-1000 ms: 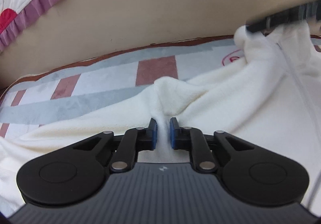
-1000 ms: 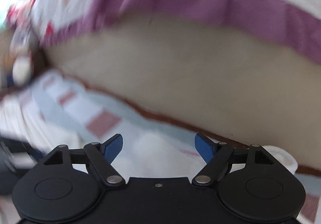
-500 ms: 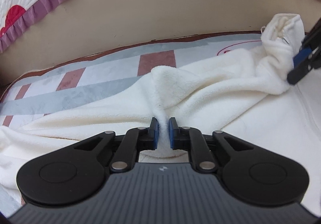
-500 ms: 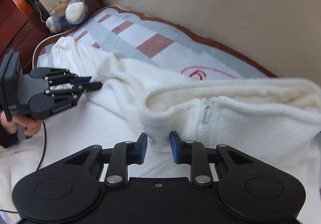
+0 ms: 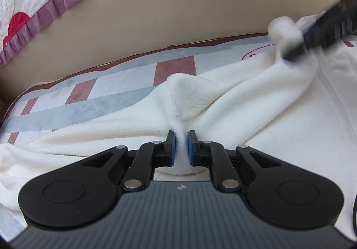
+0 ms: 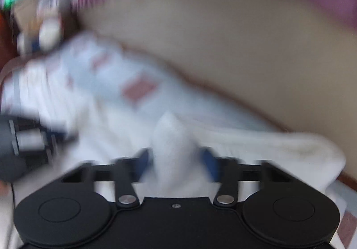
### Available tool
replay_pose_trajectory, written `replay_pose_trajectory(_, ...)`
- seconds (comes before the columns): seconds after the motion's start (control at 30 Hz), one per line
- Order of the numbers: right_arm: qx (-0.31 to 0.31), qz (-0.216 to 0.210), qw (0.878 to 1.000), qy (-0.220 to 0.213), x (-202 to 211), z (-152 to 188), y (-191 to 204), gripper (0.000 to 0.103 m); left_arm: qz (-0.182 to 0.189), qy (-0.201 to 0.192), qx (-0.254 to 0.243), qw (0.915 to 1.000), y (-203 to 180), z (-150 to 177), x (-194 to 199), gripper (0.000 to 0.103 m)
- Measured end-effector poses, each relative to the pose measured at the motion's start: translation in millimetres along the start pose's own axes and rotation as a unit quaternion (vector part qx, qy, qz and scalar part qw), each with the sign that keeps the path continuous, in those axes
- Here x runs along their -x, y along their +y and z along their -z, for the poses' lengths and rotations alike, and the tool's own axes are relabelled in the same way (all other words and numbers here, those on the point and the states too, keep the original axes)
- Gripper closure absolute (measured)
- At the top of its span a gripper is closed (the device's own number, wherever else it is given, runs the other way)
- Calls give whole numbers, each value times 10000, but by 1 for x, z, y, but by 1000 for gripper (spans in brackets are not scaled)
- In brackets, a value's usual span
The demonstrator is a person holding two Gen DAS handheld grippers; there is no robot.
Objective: Fold clothes
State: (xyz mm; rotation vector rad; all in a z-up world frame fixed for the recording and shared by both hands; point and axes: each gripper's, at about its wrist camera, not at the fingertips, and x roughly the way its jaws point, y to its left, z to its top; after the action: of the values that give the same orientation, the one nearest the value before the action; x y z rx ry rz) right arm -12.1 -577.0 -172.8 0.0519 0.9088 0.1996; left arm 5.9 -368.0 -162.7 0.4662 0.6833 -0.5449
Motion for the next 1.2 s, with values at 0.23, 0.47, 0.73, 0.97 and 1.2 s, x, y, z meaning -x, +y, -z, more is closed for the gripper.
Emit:
replay_pose_trajectory(0.23,144,112,9929,-1171,37,-3,-7,88,51,-331,48,9994,15,-29,-8,94)
replay_pose_trajectory(0.47,-1376,489,9660,-2133,24,9,-35,81,-175,-1034,1123,9881,54,-89,-21,94)
replay_pose_trajectory(0.73,-1845,808,9638,-1748,19,9,-46,39,-1009,-239,-411,9938,15,-84,-97,94)
replay_pose_trajectory(0.97,-1871,1197,9697,-1019,67,18,-74,39,-805,-188,513,9953,29,-92,-64,84)
replay_pose_trajectory(1.2,-2093,1435,9648,-690,102,72,-121,38,322,-1181,-79,9925,-34,-95,-10,42)
